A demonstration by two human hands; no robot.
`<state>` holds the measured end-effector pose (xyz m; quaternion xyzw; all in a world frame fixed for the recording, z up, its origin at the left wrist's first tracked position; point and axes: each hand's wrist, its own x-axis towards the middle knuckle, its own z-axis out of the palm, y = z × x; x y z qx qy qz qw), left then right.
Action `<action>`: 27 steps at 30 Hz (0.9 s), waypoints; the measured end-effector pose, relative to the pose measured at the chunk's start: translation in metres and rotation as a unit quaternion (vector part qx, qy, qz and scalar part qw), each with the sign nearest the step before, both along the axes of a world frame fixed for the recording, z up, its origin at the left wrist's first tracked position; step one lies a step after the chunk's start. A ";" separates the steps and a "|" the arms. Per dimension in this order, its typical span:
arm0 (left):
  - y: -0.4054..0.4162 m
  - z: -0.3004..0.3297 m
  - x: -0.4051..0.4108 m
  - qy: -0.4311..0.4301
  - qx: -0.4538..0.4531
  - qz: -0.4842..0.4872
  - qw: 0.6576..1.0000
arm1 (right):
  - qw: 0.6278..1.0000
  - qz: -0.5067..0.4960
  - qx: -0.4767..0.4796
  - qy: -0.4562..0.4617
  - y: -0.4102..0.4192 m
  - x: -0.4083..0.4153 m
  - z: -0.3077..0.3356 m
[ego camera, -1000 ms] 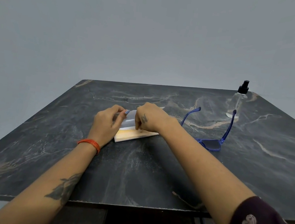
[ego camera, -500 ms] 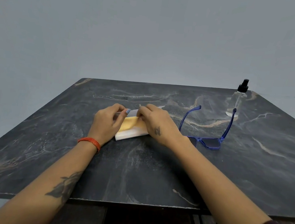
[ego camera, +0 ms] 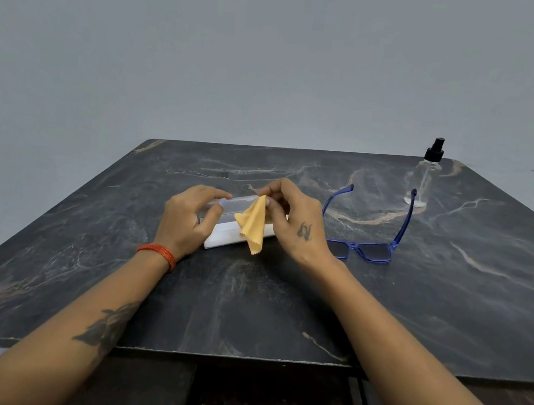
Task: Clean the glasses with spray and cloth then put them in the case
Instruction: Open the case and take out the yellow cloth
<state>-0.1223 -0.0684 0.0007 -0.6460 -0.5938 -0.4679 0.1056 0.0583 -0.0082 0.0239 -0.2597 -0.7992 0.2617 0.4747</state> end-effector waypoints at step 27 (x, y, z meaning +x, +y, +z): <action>-0.033 0.033 0.044 -0.098 -0.213 -0.155 0.960 | 0.957 0.114 -0.095 -0.247 -0.002 0.087 0.028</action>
